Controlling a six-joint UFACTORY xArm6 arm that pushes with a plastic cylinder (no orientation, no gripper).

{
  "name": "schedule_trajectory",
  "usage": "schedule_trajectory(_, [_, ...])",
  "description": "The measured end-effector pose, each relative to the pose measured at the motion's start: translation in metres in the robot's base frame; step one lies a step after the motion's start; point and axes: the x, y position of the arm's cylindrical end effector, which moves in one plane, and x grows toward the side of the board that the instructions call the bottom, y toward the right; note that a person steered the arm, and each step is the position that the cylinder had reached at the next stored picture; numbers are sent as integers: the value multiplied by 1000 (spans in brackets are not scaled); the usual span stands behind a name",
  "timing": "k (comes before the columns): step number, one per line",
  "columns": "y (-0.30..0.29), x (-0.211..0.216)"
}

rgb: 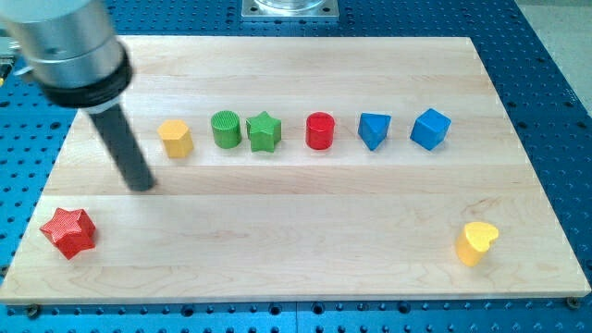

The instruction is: Place the yellow heart vertically to the yellow hexagon

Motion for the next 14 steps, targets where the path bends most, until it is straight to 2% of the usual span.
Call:
schedule_trajectory(1, [8, -24])
schedule_trajectory(4, [14, -28])
schedule_trajectory(5, [30, 10])
schedule_trajectory(6, [109, 33])
schedule_trajectory(8, [275, 31])
schedule_trajectory(9, [401, 47])
schedule_trajectory(10, [447, 85])
schedule_trajectory(11, [381, 102])
schedule_trajectory(12, [251, 102])
schedule_trajectory(13, [266, 93])
schedule_trajectory(14, [285, 132])
